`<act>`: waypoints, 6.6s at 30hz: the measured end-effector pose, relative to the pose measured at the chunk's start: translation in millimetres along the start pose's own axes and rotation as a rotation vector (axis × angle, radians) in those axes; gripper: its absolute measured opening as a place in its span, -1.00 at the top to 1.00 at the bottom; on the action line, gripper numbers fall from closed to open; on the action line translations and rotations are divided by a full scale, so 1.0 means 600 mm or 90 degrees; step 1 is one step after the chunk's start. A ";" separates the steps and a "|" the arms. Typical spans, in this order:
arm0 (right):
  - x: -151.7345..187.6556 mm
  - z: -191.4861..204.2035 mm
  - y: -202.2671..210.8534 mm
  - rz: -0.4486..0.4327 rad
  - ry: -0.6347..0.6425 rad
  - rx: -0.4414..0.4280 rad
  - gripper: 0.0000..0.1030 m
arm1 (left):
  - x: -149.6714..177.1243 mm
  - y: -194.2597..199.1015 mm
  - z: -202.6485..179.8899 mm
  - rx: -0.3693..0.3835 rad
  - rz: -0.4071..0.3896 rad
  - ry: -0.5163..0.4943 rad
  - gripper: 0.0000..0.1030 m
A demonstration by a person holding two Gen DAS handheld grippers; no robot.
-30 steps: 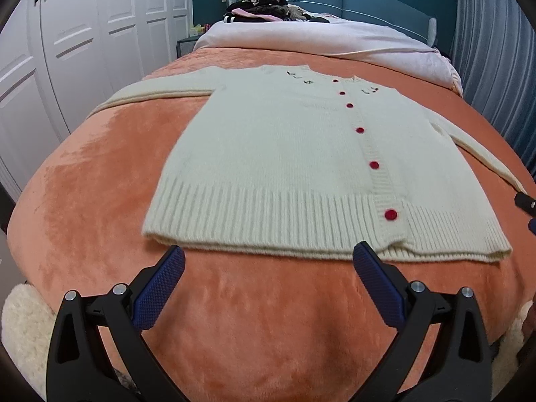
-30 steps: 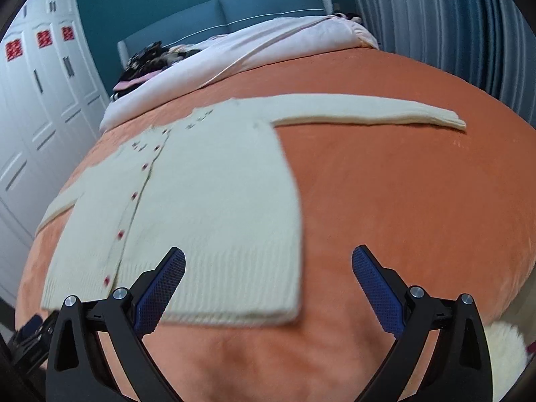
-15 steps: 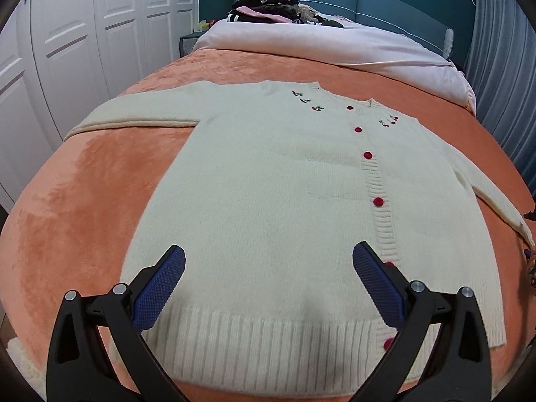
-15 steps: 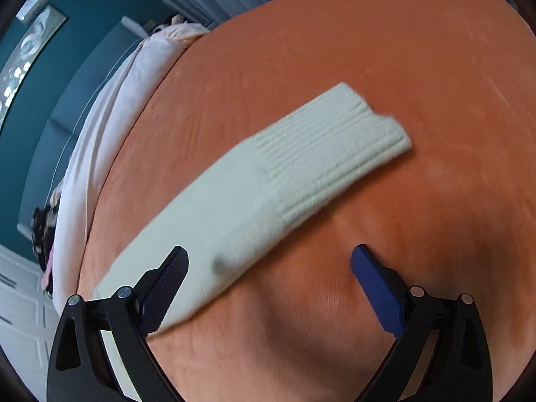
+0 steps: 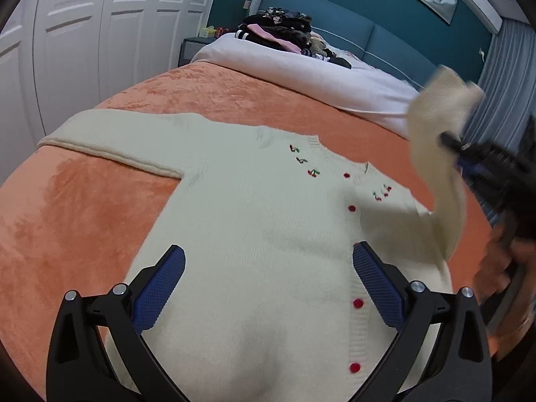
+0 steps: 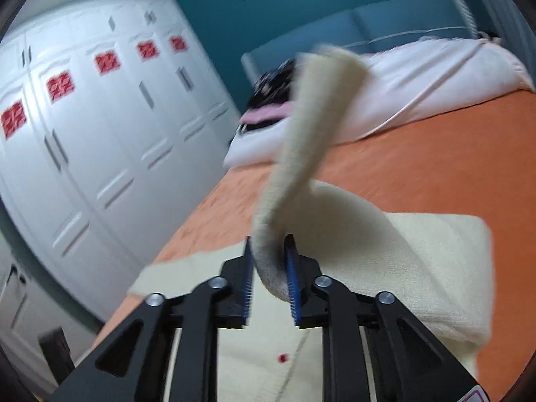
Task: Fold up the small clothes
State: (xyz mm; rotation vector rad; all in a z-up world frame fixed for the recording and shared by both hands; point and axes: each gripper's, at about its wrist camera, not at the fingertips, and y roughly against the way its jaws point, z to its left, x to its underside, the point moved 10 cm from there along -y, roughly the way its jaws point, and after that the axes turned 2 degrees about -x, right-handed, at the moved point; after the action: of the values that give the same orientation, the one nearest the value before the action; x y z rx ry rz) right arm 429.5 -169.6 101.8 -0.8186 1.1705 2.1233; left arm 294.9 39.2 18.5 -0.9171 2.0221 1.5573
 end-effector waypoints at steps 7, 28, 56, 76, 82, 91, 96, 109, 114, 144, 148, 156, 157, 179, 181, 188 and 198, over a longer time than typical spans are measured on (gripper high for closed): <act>0.147 -0.023 -0.053 0.077 -0.070 0.050 0.08 | -0.024 -0.112 0.013 0.051 0.086 0.075 -0.91; 0.198 -0.375 0.092 -0.038 -0.390 0.259 0.97 | -0.044 -0.308 -0.025 0.052 0.129 0.111 0.69; 0.274 -0.214 0.041 0.043 -0.144 0.285 -0.01 | -0.179 -0.153 0.649 -0.159 -0.059 0.535 0.24; 0.286 -0.227 0.053 0.025 -0.163 0.242 -0.15 | 0.024 -0.203 -0.132 0.141 0.149 -0.025 0.38; 0.277 -0.225 0.061 0.021 -0.177 0.222 -0.19 | 0.027 -0.178 -0.032 0.129 0.101 0.125 0.00; 0.164 -0.194 -0.001 0.001 -0.223 0.159 -0.24 | -0.094 -0.240 0.137 0.071 0.073 0.350 -0.12; 0.177 -0.192 -0.103 0.093 -0.231 0.168 0.80 | -0.098 -0.259 0.165 0.059 0.084 0.401 0.49; 0.164 -0.258 -0.093 0.097 -0.191 0.218 0.83 | -0.057 -0.298 0.130 0.033 0.061 0.240 0.78; 0.104 -0.231 -0.020 -0.017 -0.199 0.255 0.62 | -0.050 -0.296 0.132 0.040 0.028 0.205 0.76; 0.430 -0.178 0.319 0.140 -0.232 0.293 -0.39 | 0.139 0.014 0.282 0.049 0.113 0.215 -0.60; 0.530 -0.132 0.385 0.138 -0.311 0.242 -0.40 | 0.189 0.077 0.279 0.048 0.102 0.204 -0.73; 0.522 -0.068 0.316 0.102 -0.352 0.163 0.03 | 0.219 0.069 0.223 0.047 0.151 0.204 -0.12; 0.518 -0.072 0.307 0.107 -0.354 0.172 0.35 | 0.224 0.061 0.221 0.045 0.175 0.205 0.43; 0.680 0.068 0.565 0.283 -0.284 0.131 0.89 | 0.392 0.340 0.275 0.034 0.291 0.113 0.84; 0.680 0.093 0.595 0.283 -0.282 0.115 0.89 | 0.374 0.380 0.265 0.048 0.272 0.106 0.84; 0.422 0.087 0.586 0.067 -0.228 0.034 0.88 | 0.115 0.368 0.176 0.143 0.078 0.064 0.83; 0.285 -0.118 0.300 -0.015 -0.306 0.146 0.44 | 0.023 -0.003 0.184 0.023 0.132 0.107 0.61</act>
State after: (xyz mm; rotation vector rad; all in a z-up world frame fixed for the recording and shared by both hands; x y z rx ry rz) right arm 205.0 -280.1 38.8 -0.1992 1.1031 1.9657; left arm 279.8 141.2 -23.2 -0.8739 2.3204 1.5899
